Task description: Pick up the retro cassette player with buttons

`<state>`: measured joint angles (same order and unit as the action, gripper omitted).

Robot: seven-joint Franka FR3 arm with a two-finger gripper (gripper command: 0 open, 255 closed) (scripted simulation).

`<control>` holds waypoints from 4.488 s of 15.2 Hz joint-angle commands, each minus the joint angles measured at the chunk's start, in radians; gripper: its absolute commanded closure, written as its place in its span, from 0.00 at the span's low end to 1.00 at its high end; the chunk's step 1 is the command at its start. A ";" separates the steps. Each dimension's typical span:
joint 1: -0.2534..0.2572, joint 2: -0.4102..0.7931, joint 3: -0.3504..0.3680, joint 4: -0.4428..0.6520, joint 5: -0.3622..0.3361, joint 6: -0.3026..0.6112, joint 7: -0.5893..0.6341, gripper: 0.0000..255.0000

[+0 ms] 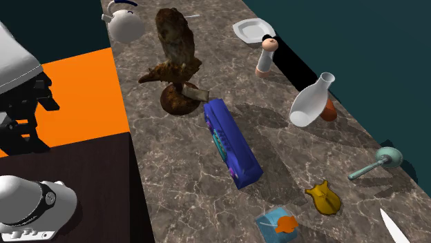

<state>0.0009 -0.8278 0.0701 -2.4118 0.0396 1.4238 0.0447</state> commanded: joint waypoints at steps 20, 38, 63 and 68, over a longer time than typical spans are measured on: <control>-0.182 0.607 0.313 0.144 0.041 0.553 0.787 0.00; -0.191 1.227 0.235 0.610 -0.257 0.716 1.447 0.00; -0.191 1.225 0.235 0.612 -0.255 0.711 1.446 1.00; -0.195 1.193 0.242 0.637 -0.240 0.657 1.434 1.00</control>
<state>-0.1945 0.3715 0.3100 -1.7868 -0.2036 2.0945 1.4803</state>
